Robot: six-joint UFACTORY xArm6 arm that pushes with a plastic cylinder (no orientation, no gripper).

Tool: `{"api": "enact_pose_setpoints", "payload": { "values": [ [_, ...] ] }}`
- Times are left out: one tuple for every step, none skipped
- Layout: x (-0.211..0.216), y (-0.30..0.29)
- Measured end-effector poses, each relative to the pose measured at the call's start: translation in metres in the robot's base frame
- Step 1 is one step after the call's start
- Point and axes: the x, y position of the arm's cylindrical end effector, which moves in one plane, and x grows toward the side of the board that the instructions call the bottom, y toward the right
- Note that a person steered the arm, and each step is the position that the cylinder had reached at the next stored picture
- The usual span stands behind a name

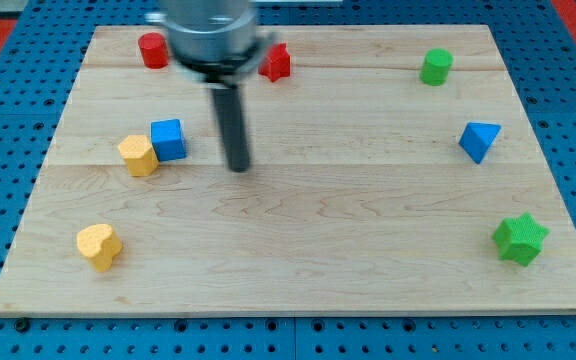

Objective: Push the red star into the blue cube

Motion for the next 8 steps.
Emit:
{"api": "enact_pose_setpoints", "payload": {
  "values": [
    [-0.033,0.07],
    [-0.132,0.059],
    [-0.161,0.049],
    [-0.199,0.022],
    [-0.2,-0.003],
    [-0.198,-0.035],
    [-0.178,-0.063],
    [-0.156,-0.086]
  ]
}}
